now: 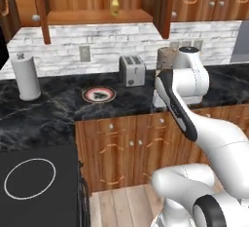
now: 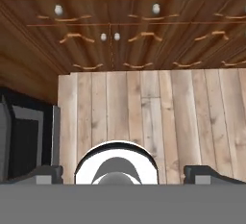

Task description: Move the hot dog bun to the plate on the dining table and place the condiment next to that plate. Then navigate to the fridge and take the sausage and place it on the plate as well.

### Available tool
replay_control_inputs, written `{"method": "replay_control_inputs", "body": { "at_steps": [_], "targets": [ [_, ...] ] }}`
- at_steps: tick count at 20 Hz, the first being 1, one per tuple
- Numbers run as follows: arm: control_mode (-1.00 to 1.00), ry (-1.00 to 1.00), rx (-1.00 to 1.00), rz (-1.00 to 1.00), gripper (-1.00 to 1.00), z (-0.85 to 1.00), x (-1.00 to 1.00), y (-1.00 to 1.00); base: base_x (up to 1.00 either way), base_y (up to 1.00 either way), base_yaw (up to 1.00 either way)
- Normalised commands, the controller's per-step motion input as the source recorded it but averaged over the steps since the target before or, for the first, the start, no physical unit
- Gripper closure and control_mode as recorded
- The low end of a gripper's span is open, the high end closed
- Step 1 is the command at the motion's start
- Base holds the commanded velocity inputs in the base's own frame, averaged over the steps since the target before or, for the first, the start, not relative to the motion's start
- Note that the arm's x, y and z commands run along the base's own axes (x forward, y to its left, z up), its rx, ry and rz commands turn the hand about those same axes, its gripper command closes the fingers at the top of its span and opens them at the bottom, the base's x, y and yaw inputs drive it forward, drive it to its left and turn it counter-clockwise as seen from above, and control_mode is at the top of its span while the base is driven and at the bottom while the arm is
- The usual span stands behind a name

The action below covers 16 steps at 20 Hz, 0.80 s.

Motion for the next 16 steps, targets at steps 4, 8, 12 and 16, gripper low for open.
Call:
{"method": "replay_control_inputs", "body": {
  "at_steps": [4, 8, 12, 16],
  "targets": [
    [1.00, 0.00, 0.00, 0.00, -1.00, 0.00, 0.00, 0.00, 1.00, 0.48, 0.00],
    [1.00, 0.00, 0.00, 0.00, -1.00, 0.00, 0.00, 0.00, 1.00, 0.42, 0.00],
    [1.00, 0.00, 0.00, 0.00, -1.00, 0.00, 0.00, 0.00, 0.92, 0.43, 0.00],
    [1.00, 0.00, 0.00, 0.00, -1.00, 0.00, 0.00, 0.00, 0.78, 0.32, 0.00]
  ]
}}
